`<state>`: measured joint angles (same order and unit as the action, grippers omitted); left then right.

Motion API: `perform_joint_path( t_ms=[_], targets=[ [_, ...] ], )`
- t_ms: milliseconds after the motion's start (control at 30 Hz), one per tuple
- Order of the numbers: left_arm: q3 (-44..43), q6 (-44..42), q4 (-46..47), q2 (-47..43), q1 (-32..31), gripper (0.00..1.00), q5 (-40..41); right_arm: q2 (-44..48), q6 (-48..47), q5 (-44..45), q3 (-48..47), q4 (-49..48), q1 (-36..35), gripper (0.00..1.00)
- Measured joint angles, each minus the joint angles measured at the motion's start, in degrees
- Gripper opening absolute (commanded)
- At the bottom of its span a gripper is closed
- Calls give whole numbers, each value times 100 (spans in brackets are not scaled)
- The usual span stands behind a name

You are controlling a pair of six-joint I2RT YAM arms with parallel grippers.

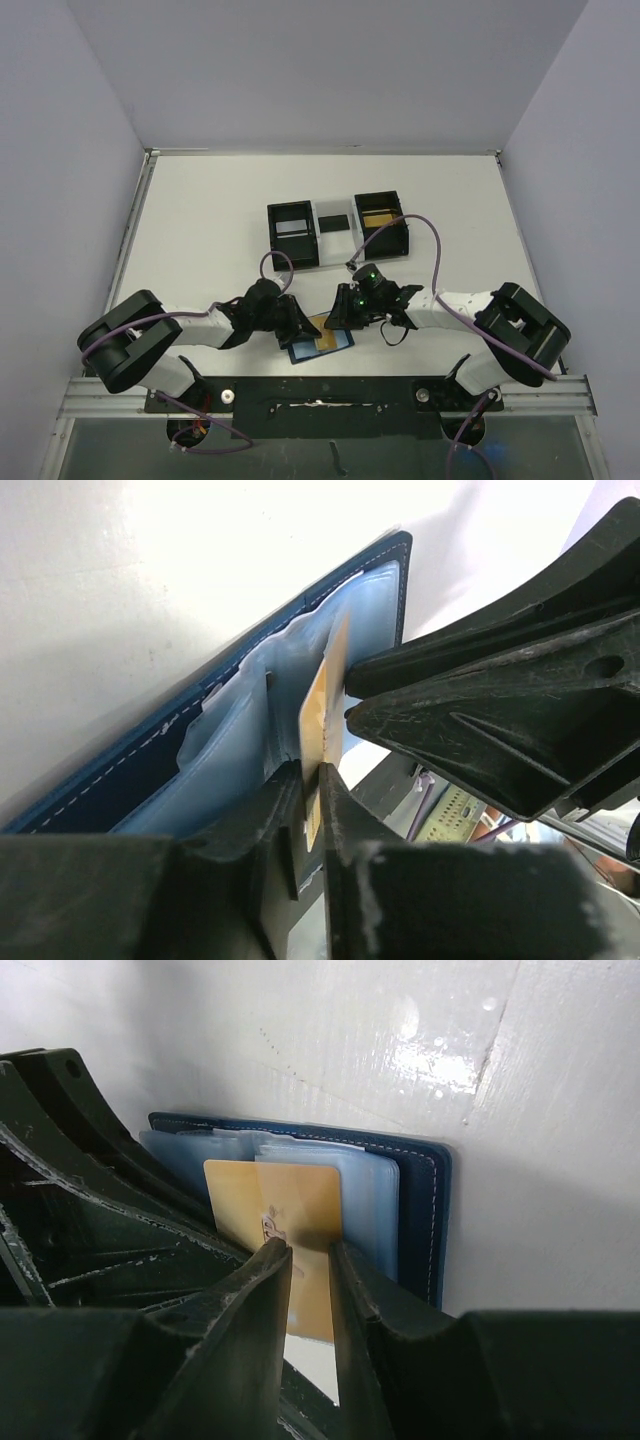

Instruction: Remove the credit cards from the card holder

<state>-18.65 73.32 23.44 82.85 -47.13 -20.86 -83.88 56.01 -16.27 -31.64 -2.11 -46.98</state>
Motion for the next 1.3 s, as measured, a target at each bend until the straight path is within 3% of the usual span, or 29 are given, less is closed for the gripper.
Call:
perform_joint_path(
  t_ms=[67, 333, 500, 600, 733, 967, 1133, 1300],
  targets=[
    [0, 13, 15, -2, 0, 0, 2, 4, 7, 20, 2, 7, 0, 25],
    [-151, -315, -911, -649, 7, 0, 363, 345, 15, 568, 0, 479, 4, 24],
    [-227, -684, -1670, -1244, 39, 0, 654, 896, -2, 1075, 114, 929, 9, 31],
    [-260, -903, -1956, -1587, 50, 0, 807, 1456, -31, 1307, 203, 1156, 17, 40],
    [-382, -1154, -2131, -1847, 70, 0, 914, 2197, -129, 1622, 221, 1314, 59, 63],
    [-654, -1609, -2181, -1978, 74, 0, 981, 3213, -409, 1738, 573, 927, 256, 81],
    [-671, -1838, -2057, -2184, 74, 0, 997, 4026, -516, 1467, 1353, 76, 396, 85],
    [-667, -2024, -1705, -2376, 74, 0, 986, 4277, -807, 1300, 1440, -260, 623, 87]
  ],
)
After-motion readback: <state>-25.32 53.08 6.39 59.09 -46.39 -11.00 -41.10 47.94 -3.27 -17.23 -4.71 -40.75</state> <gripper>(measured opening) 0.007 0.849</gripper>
